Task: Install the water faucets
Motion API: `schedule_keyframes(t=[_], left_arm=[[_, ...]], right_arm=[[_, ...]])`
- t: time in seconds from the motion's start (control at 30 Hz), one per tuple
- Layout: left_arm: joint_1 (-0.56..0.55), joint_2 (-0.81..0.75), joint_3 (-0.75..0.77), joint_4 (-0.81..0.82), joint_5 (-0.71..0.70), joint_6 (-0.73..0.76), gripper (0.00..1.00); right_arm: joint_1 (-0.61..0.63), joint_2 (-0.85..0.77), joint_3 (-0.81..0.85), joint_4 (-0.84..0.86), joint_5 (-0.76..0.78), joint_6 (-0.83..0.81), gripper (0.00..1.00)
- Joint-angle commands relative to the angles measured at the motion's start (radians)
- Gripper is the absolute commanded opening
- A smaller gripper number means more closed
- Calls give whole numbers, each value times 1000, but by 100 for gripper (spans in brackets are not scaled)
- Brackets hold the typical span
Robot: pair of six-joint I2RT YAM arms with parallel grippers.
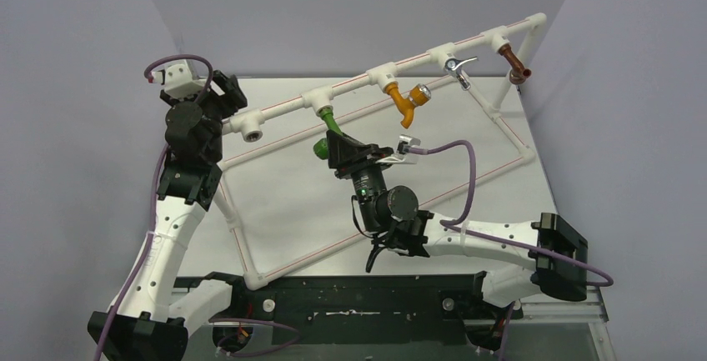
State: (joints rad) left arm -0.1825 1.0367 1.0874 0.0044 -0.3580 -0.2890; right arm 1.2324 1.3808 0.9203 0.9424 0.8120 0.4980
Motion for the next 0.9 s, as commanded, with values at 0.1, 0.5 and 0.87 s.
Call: schedule_keyframes(t=[0.1, 0.5, 0.87], left_arm=[[2, 39, -79, -271, 39, 28, 69], [1, 42, -80, -270, 37, 28, 69], [1, 42, -80, -271, 33, 30, 69]], right_arm=[[-64, -93, 10, -68, 80, 599, 0], [-101, -113, 61, -286, 30, 987, 0], [-101, -129, 78, -437, 23, 1014, 12]])
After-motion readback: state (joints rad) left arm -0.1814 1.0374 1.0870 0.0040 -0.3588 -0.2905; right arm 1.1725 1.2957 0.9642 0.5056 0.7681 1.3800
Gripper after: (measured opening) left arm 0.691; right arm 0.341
